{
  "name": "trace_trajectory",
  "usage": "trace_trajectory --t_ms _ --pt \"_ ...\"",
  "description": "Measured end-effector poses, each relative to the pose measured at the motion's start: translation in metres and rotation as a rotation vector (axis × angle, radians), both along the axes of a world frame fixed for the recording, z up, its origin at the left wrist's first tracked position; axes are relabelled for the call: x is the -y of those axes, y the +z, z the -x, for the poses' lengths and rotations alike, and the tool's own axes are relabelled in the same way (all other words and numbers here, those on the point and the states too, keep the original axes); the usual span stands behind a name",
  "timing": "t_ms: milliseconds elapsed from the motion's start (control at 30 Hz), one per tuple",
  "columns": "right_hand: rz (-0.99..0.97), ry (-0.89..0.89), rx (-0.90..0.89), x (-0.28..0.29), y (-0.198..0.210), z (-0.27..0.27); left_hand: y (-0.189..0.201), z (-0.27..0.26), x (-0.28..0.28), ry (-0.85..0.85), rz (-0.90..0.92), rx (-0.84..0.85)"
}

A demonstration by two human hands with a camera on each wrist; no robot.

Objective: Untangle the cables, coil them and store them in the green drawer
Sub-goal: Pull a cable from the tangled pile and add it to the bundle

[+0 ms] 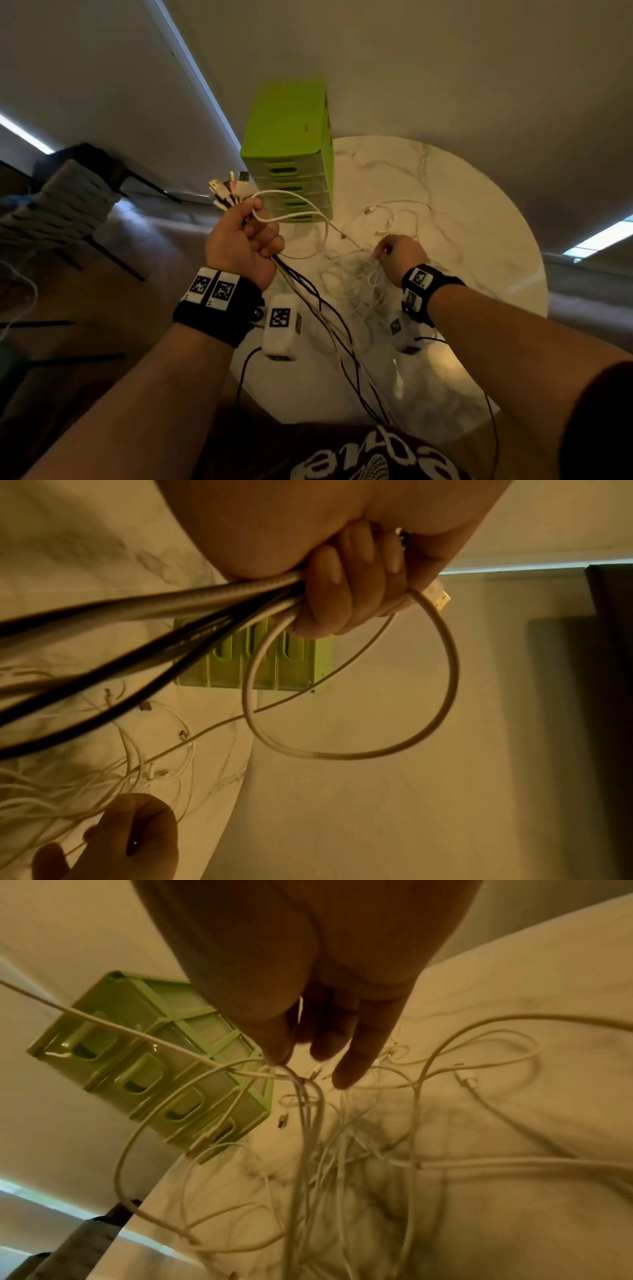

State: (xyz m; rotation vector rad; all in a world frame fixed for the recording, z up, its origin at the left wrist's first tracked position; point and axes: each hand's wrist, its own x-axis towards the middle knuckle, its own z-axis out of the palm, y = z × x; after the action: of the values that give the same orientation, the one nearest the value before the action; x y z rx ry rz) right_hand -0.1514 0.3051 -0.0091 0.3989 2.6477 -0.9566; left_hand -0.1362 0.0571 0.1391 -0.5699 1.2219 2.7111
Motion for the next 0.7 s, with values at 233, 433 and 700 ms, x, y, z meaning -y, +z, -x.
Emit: trace_trajectory --t_ms 233,433,700 --pt "0.25 0.018 -0.144 -0.044 0.011 -0.013 -0.005 -0.008 0.01 0.205 -0.02 -0.002" --pt "0.304 -0.324 -0.124 -0.119 -0.004 -0.01 -0.011 -0.01 0.013 0.384 -0.051 0.009" --pt "-0.126 -0.42 0.184 -0.188 -0.021 -0.016 -0.004 -0.014 0.018 0.502 -0.063 0.028"
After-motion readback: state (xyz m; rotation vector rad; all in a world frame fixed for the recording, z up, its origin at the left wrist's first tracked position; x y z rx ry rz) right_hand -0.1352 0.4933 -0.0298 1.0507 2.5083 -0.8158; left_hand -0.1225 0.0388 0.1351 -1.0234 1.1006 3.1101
